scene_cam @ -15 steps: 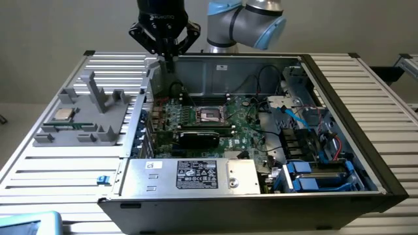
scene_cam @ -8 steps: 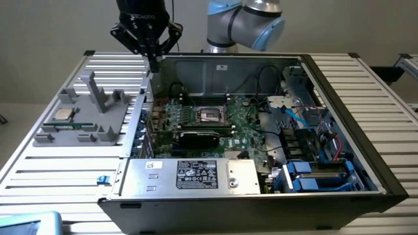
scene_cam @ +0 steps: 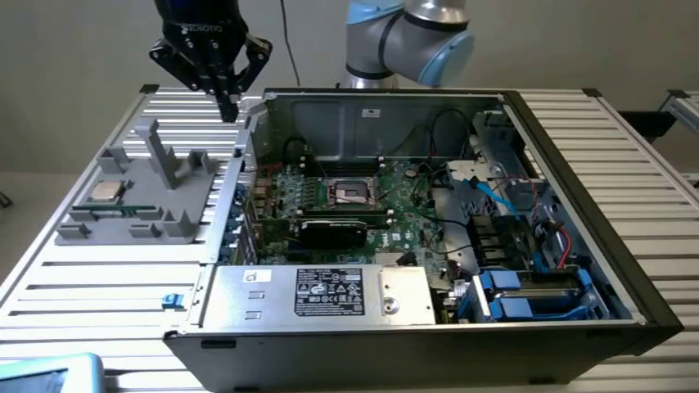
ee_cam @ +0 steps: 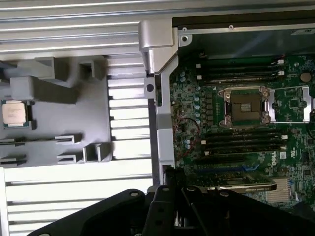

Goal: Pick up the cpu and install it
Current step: 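Reach for the cpu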

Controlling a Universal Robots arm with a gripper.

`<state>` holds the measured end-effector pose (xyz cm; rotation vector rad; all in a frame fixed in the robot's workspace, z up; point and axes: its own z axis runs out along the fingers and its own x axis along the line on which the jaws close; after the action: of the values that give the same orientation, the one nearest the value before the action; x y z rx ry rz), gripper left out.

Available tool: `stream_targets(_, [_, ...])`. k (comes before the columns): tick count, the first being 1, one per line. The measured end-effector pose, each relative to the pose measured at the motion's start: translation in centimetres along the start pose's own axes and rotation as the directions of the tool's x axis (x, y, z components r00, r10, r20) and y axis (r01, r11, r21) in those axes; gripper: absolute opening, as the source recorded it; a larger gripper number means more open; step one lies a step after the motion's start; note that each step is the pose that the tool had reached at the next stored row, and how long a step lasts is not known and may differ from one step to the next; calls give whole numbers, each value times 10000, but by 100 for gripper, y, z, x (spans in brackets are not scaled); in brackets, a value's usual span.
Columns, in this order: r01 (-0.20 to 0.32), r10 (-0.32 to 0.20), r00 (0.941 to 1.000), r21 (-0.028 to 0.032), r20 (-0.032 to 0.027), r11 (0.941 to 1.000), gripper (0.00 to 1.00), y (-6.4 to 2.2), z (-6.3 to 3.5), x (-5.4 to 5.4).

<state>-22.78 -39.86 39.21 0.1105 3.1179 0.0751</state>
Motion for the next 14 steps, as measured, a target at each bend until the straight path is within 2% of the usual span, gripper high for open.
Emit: stream_targets(14, [0, 0, 10000, 1, 0, 10000, 12, -42, -8, 635])
